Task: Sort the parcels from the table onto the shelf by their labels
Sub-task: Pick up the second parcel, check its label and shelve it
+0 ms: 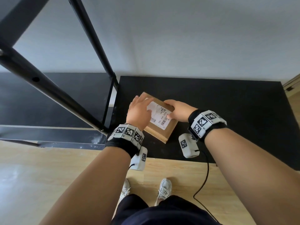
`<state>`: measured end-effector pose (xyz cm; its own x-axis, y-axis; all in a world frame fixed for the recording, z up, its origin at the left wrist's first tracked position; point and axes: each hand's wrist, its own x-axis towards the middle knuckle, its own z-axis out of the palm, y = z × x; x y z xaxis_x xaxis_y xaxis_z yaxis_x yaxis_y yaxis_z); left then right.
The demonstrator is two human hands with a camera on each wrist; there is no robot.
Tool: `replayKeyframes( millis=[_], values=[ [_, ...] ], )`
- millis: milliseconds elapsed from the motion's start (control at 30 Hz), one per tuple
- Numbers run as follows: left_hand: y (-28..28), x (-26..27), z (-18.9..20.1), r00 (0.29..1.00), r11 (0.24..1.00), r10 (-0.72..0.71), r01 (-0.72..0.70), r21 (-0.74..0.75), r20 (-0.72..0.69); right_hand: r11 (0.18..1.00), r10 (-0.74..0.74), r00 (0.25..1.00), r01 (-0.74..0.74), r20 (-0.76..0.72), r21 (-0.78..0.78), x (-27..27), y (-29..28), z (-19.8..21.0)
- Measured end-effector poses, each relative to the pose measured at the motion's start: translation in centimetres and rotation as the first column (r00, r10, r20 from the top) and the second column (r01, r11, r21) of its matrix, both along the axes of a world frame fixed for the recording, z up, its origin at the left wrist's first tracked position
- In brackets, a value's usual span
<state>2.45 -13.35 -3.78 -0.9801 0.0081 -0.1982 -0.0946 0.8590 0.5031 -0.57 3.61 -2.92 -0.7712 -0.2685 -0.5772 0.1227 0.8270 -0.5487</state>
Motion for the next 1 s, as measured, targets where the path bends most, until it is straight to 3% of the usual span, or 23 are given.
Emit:
replayKeyframes(
  millis=[133,233,367,467,567,867,1000],
  values=[
    [-0.6,-1.0,-0.8,0.988,0.987,-0.091,0.105,-0.12,0.122,0.995,0.092,0.995,-0.093,0.024,0.046,-0.7,-0.1,0.4],
    [-1.1,-1.0,-1.1,0.996,0.992,-0.051,0.059,-0.113,0.071,0.996,0.07,0.998,-0.069,-0.011,0.051,-0.9,-0.1,0.1],
    [-1.8,-0.8,-0.7,0.996,0.982,0.085,-0.076,-0.174,0.04,0.989,-0.123,0.98,0.134,-0.155,0.062,-0.8,0.0,-0.8],
    [-2.0,0.0,-0.4,0.978,0.96,0.195,-0.173,-0.222,0.079,0.948,-0.314,0.936,0.318,-0.158,-0.003,-0.5,-0.2,-0.9],
    [-2.0,1.0,-0.6,0.952,0.937,0.289,-0.26,-0.233,0.099,0.924,-0.382,0.914,0.379,-0.138,-0.051,-0.2,-0.4,-0.9],
    [-0.8,2.1,-1.1,0.919,0.948,0.317,-0.31,-0.065,0.234,0.851,-0.517,0.854,0.507,-0.052,-0.134,2.1,-0.5,-1.3],
    [-0.3,2.5,-1.5,0.903,0.934,0.342,-0.356,0.006,0.26,0.89,-0.451,0.892,0.45,-0.004,-0.076,3.3,-0.7,-1.5]
  ],
)
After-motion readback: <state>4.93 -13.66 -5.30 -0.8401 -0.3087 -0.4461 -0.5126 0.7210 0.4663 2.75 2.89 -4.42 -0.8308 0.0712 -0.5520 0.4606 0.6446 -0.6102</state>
